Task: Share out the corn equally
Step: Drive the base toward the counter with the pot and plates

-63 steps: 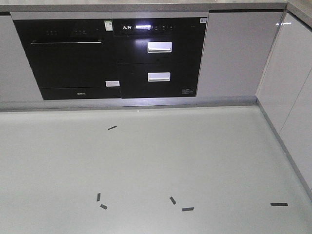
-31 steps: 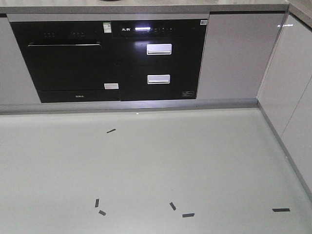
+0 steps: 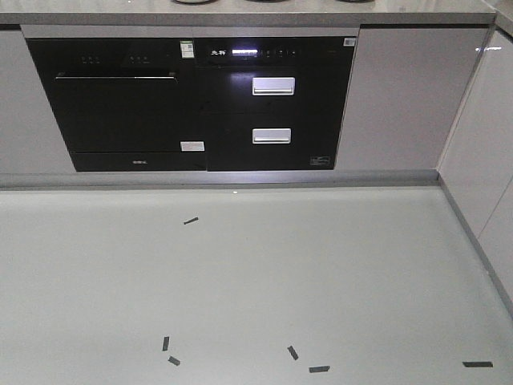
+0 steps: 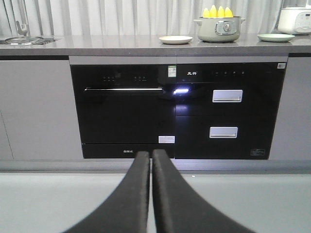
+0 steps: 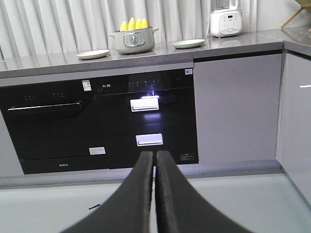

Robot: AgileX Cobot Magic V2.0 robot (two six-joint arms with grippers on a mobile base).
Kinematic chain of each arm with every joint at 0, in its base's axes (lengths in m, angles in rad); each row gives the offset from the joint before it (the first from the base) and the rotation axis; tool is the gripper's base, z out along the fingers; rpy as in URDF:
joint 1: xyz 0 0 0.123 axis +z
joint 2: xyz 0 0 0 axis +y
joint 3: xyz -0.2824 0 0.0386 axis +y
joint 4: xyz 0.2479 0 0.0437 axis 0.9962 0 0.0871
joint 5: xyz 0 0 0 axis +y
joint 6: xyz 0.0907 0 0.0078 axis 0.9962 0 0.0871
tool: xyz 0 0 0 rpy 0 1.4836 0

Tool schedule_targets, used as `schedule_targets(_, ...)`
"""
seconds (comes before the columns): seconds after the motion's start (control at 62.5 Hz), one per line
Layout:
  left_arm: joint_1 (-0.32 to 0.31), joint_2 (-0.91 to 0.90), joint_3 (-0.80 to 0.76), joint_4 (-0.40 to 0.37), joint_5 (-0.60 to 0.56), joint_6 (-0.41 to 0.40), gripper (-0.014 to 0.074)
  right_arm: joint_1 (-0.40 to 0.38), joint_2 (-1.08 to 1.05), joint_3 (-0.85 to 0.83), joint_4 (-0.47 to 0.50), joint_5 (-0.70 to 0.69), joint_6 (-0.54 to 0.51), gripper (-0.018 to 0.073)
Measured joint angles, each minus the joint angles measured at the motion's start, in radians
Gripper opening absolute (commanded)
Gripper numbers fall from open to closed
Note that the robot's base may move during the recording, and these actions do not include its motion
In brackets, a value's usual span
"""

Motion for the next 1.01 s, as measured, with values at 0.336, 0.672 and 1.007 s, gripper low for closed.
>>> schedule_targets(0.336, 0.000, 0.000, 0.000, 0.000, 0.000, 0.000, -0.0007, 0.000, 0.000, 0.000, 0.000, 0.000, 0.000, -0.0002)
schedule_targets(0.672, 0.000, 0.000, 0.000, 0.000, 0.000, 0.000, -0.0007, 0.000, 0.000, 0.000, 0.000, 0.000, 0.000, -0.0002)
schedule_targets(1.007, 0.000, 0.000, 0.000, 0.000, 0.000, 0.000, -0.0007, 0.000, 0.000, 0.000, 0.000, 0.000, 0.000, -0.0002)
